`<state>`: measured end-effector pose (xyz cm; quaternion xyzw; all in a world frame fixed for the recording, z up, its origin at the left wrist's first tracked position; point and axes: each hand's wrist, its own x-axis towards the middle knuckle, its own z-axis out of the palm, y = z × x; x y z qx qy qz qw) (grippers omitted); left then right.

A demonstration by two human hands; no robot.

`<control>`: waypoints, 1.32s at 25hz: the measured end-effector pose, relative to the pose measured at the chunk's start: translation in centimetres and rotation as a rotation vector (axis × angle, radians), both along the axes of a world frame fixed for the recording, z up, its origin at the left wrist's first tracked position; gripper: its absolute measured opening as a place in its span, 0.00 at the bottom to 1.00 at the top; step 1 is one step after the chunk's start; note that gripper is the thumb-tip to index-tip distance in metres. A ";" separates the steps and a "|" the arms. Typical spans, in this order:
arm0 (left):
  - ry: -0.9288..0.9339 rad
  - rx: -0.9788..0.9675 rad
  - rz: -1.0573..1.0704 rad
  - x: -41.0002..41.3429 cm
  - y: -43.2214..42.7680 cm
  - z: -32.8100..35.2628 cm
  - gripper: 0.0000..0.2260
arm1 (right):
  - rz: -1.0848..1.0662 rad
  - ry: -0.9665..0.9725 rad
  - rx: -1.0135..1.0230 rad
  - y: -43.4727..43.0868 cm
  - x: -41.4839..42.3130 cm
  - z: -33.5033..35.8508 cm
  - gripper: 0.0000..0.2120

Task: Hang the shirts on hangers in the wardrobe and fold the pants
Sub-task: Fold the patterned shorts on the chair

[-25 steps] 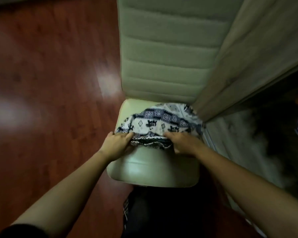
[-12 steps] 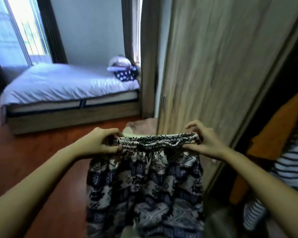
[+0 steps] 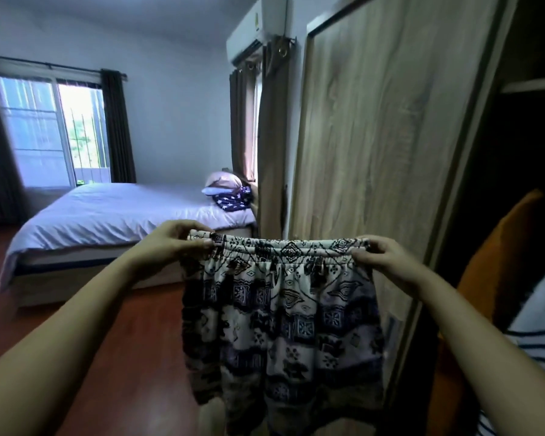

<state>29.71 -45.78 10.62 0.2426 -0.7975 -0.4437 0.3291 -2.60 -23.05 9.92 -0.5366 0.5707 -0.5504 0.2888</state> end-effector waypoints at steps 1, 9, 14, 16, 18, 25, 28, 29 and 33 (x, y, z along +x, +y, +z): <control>0.091 0.068 -0.003 -0.6 0.6 0.3 0.04 | -0.044 -0.065 0.037 -0.6 -0.1 0.0 0.37; 0.222 0.114 0.150 -10.6 6.9 3.7 0.08 | -0.175 -0.298 -0.058 -5.1 6.5 2.9 0.02; 0.221 0.122 0.068 -12.5 8.7 4.4 0.23 | -0.160 -0.234 -0.110 -5.0 8.7 3.8 0.18; 0.162 0.070 0.027 -12.4 8.8 4.3 0.27 | -0.133 -0.289 -0.031 -4.5 8.0 3.9 0.27; 0.202 0.060 -0.026 -12.3 9.1 3.9 0.25 | -0.087 -0.344 0.024 -3.9 7.6 4.3 0.32; 0.312 0.111 -0.037 -11.9 10.6 5.9 0.12 | -0.343 0.013 -0.150 -2.5 4.2 2.3 0.33; 0.263 0.061 -0.182 -10.5 10.5 7.3 0.12 | -0.123 -0.052 -0.204 -2.1 3.1 0.5 0.39; 0.214 0.016 -0.240 -9.9 10.4 7.6 0.13 | -0.087 -0.071 -0.254 -1.9 3.2 0.3 0.28; -0.021 -0.211 -0.344 -8.0 9.4 8.4 0.19 | -0.009 -0.064 -0.330 -1.0 3.7 1.7 0.14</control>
